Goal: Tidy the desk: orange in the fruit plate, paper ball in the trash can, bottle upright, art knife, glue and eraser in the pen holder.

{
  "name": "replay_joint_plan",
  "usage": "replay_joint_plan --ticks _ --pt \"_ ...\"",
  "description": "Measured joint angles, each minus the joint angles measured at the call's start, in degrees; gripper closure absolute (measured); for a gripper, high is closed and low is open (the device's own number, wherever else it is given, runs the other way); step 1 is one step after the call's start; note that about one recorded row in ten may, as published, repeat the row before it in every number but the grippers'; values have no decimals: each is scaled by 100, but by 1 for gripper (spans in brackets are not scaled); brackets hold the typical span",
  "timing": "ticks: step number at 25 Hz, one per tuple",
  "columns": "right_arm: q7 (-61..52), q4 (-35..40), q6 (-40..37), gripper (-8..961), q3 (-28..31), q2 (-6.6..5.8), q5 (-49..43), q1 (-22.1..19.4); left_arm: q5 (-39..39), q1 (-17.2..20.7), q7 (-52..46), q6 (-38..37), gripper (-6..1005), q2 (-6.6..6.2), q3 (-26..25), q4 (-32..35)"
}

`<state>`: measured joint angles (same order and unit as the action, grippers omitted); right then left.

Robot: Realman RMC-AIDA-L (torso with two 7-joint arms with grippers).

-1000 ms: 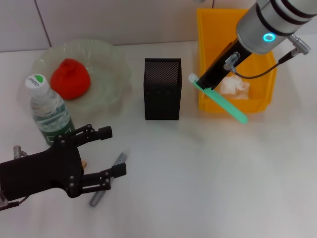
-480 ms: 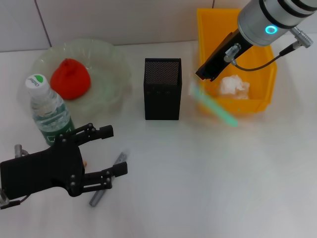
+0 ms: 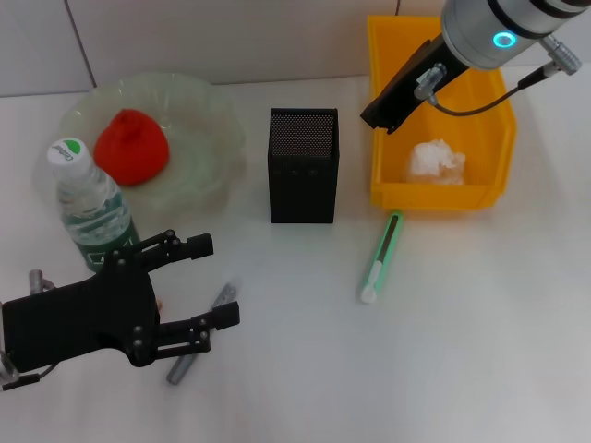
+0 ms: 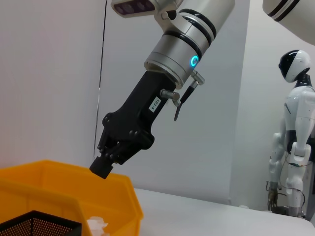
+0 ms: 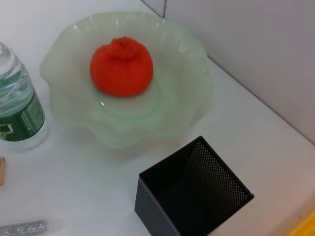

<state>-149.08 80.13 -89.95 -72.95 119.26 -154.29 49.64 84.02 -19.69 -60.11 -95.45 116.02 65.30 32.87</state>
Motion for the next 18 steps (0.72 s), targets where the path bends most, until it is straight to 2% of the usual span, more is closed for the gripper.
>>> replay_joint_plan --ticks 18 --pt "0 -177 -558 924 -23 -1 313 -53 0 -9 -1 0 151 8 9 31"
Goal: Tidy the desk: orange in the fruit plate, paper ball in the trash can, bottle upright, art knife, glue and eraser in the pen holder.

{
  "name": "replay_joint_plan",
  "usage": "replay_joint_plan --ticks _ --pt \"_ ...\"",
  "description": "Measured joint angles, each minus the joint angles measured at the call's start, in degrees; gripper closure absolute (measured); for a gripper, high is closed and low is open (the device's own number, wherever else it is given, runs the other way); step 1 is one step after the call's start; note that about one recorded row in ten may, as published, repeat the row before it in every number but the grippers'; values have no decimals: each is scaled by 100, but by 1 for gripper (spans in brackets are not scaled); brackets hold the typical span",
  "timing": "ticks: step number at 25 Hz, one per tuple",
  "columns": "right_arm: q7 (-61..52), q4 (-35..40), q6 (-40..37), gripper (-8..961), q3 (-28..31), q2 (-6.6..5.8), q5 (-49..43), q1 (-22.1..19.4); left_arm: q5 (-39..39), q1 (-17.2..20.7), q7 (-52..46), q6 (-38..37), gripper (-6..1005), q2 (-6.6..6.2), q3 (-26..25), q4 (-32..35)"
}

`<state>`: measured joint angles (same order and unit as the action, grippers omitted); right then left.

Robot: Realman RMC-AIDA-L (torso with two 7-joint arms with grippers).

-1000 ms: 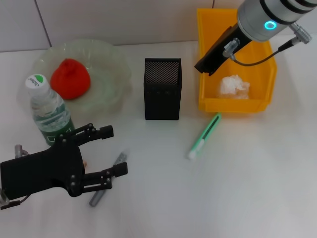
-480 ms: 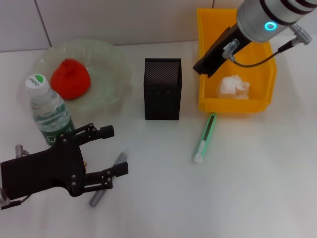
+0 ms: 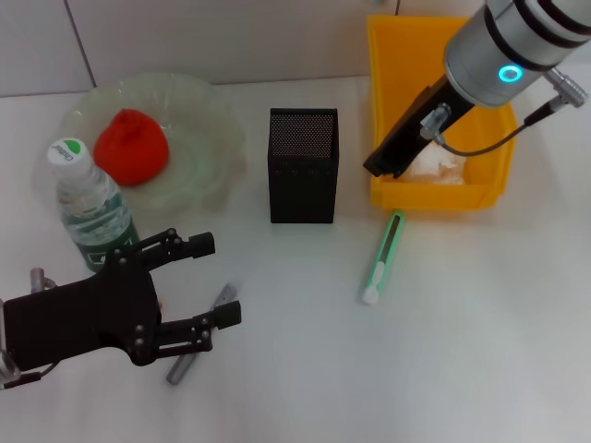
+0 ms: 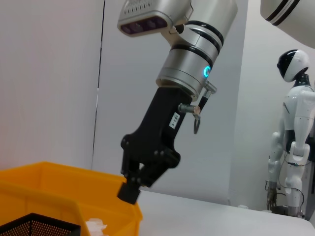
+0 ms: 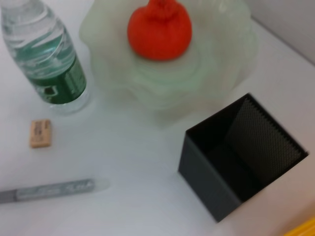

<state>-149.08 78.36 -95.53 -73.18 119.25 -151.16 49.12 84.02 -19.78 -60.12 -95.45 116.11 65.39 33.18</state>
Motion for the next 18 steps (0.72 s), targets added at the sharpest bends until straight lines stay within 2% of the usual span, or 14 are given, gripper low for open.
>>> replay_joint_plan --ticks 17,18 --pt "145 -573 -295 895 -30 2 209 -111 35 -7 -1 0 151 26 -1 -12" --pt "169 -606 -308 865 -30 2 210 -113 35 -12 -1 0 151 26 0 -10"
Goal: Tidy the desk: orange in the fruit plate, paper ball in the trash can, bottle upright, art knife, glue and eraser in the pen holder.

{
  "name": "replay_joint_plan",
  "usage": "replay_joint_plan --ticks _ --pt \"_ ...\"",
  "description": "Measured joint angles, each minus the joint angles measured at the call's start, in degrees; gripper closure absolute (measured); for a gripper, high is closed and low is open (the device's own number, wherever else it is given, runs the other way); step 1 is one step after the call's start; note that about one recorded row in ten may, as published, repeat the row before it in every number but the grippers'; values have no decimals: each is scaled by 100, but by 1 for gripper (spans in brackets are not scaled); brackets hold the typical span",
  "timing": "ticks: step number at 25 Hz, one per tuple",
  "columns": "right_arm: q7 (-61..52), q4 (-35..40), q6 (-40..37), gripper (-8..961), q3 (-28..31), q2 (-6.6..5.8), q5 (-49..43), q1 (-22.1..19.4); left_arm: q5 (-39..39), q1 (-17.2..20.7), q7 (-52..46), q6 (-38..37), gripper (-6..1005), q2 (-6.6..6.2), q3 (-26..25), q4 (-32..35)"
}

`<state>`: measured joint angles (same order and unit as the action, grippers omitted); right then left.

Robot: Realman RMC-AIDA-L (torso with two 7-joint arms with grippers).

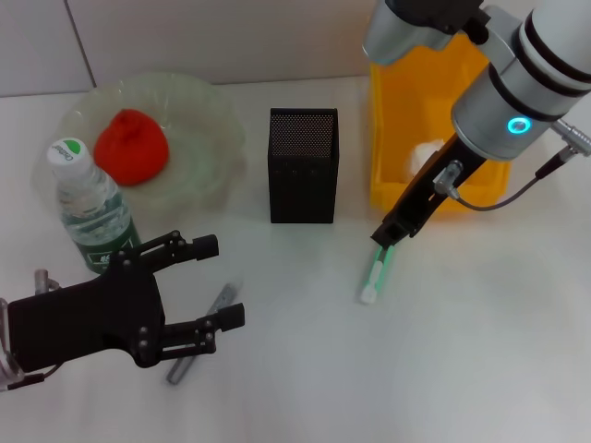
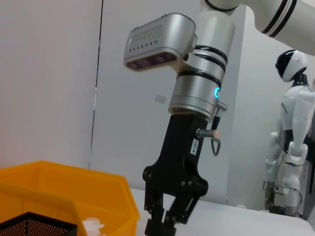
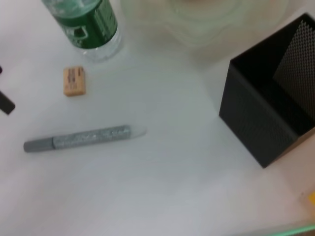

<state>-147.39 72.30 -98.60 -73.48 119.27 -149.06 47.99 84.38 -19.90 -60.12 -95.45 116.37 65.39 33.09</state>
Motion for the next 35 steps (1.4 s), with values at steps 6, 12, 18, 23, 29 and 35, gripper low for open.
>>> replay_joint_plan --ticks 6,12,18,23,29,35 --pt "116 -67 -18 683 -8 -2 -1 -6 2 -36 -5 0 151 0 0 -4" --pt "248 -77 -116 549 -9 -15 -45 -18 8 -47 -62 0 151 0 0 15" --pt "836 -63 -224 474 -13 -18 -96 -28 9 -59 -78 -5 151 0 0 21" --pt "1563 -62 -228 433 -20 -18 -440 -34 9 -59 -79 -35 151 0 0 21" --pt "2395 -100 -188 438 -26 -18 -779 -48 9 -46 -124 -46 151 16 0 22" --pt "3004 -105 -228 427 -116 -18 -800 -41 19 -26 -147 -46 151 51 0 22"
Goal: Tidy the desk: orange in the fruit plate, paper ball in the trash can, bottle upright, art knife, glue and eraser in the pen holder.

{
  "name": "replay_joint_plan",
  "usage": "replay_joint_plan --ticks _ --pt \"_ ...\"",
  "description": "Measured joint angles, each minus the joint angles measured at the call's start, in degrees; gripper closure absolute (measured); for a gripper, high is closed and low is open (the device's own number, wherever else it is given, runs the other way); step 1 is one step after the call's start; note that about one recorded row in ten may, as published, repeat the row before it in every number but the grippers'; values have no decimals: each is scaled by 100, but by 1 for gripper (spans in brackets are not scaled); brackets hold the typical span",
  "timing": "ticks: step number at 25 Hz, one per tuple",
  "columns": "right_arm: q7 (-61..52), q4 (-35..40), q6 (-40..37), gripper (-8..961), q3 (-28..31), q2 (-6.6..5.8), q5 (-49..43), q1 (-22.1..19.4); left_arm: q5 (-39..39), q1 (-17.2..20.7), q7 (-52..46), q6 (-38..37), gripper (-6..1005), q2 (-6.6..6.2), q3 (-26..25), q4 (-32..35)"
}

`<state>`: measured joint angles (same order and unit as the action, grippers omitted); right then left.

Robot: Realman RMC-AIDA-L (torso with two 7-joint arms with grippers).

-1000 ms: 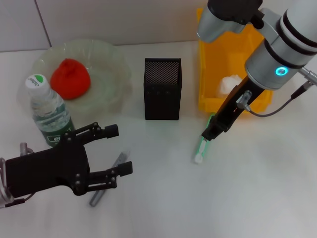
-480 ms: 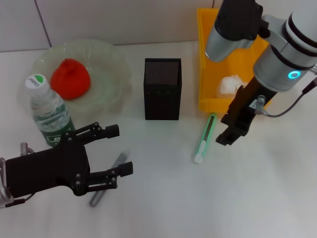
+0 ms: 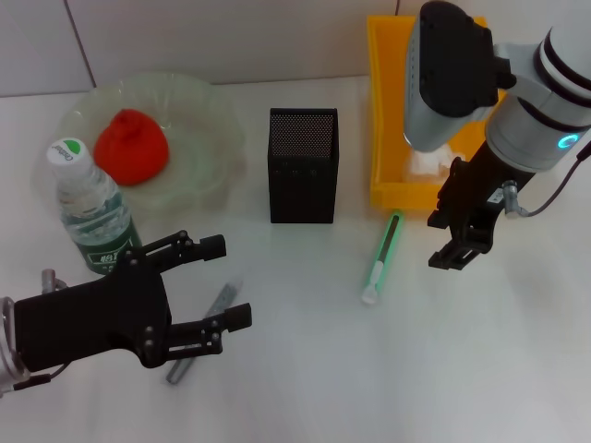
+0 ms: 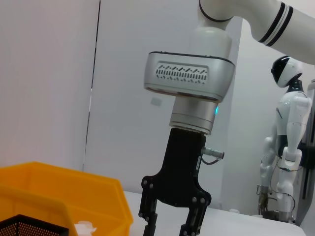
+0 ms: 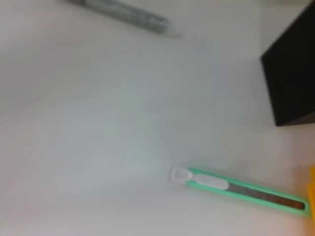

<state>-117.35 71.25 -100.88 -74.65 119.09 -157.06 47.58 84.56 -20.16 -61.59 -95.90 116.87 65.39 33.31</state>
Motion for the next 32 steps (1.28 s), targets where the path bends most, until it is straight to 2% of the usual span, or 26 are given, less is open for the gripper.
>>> replay_joint_plan --ticks 5,12,22,29,32 --pt "487 -8 29 418 -296 0 -222 -4 4 20 -1 0 151 10 0 0" --pt "947 -115 25 405 -391 0 -327 96 8 20 -2 2 151 21 0 0" --pt "930 -53 190 386 -599 18 -421 102 8 -6 -11 28 151 39 0 -13" --pt "929 -56 266 200 -806 25 -425 90 8 8 -11 44 151 39 0 -36" --pt "930 -77 270 201 -826 26 -397 117 8 15 -11 45 151 41 0 -30"
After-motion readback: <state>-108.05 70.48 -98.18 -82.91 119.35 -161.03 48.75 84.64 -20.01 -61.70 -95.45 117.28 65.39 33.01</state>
